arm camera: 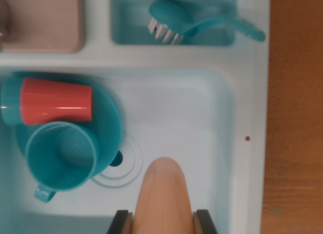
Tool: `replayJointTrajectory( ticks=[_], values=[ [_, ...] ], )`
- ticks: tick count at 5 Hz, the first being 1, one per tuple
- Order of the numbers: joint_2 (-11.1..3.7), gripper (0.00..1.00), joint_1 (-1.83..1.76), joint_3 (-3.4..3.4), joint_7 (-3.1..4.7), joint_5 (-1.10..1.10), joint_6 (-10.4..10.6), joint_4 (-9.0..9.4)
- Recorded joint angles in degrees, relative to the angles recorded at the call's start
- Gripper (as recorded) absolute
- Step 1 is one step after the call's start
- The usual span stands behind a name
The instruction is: Pick detergent from the sink
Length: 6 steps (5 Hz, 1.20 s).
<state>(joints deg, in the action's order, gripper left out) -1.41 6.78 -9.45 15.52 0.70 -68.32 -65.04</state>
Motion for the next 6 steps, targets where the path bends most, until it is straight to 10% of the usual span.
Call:
replayJointTrajectory(
  ticks=[6],
  values=[
    [1.75,1.0,-0.1,0.04,-0.13,0.28,-8.15,-6.42]
  ],
)
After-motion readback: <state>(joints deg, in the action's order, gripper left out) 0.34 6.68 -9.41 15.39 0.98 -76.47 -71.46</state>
